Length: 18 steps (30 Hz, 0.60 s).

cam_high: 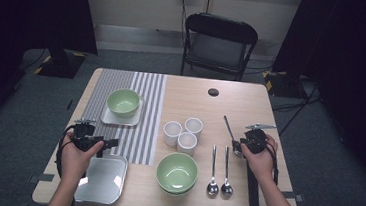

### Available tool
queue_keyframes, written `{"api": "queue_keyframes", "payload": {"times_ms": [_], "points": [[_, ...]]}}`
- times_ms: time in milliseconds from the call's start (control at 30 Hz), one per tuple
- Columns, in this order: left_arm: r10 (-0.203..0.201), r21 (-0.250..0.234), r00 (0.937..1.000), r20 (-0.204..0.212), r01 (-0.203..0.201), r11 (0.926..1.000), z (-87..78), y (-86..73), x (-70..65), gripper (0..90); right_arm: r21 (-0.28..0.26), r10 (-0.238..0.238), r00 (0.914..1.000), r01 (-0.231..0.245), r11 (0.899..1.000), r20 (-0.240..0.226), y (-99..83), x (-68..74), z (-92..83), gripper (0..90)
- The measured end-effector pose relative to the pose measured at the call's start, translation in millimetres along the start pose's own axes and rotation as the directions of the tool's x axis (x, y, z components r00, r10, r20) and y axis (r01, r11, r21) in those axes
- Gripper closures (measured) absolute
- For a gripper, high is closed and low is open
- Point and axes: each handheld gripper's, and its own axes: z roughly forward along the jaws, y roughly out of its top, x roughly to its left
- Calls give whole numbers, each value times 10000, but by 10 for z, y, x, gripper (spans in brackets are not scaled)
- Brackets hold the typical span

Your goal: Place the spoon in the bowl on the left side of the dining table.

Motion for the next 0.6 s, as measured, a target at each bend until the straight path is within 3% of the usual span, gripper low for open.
{"api": "queue_keyframes", "payload": {"times_ms": [233,600], "points": [[61,-14,10000,35,-61,10000,-14,-5,-20,306,-50,-28,9995,29,10000,312,-93,-22,-50,510],[-34,-95,10000,19,35,9999,-42,-4,3,306,7,22,9999,-22,10000,169,-156,-37,12,459]]}}
